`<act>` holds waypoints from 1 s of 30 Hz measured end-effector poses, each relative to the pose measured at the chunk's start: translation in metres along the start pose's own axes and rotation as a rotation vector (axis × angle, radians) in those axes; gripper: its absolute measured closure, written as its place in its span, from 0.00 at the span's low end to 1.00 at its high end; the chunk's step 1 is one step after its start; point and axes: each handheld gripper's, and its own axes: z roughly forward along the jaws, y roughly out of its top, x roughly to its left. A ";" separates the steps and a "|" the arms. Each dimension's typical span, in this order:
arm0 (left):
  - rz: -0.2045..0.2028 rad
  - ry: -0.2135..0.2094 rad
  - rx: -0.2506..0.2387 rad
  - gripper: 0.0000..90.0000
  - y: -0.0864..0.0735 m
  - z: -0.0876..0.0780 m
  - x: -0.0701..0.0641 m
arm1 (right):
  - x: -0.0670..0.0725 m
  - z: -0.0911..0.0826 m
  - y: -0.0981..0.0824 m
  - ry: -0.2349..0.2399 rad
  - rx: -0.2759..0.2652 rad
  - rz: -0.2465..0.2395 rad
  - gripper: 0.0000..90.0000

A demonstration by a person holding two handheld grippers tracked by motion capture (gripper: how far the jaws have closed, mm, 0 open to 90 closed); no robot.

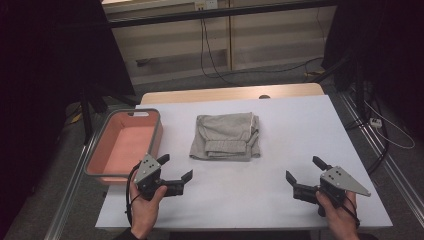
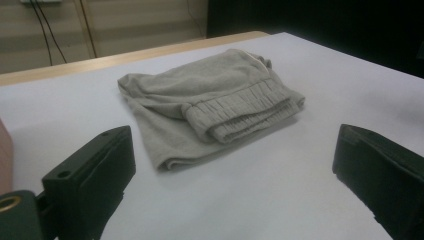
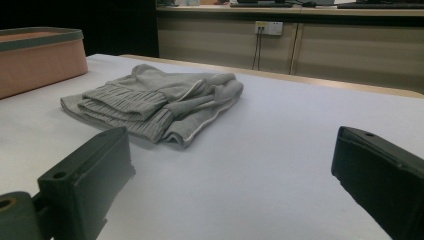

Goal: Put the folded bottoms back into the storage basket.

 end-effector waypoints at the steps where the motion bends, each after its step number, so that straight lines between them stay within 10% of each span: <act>1: -0.007 -0.001 0.001 0.05 0.002 0.004 0.001 | 0.000 0.000 0.000 -0.001 0.001 0.002 0.03; 30: -0.036 0.007 0.106 0.11 0.036 0.058 0.023 | 0.001 0.004 0.000 0.019 0.002 -0.004 0.03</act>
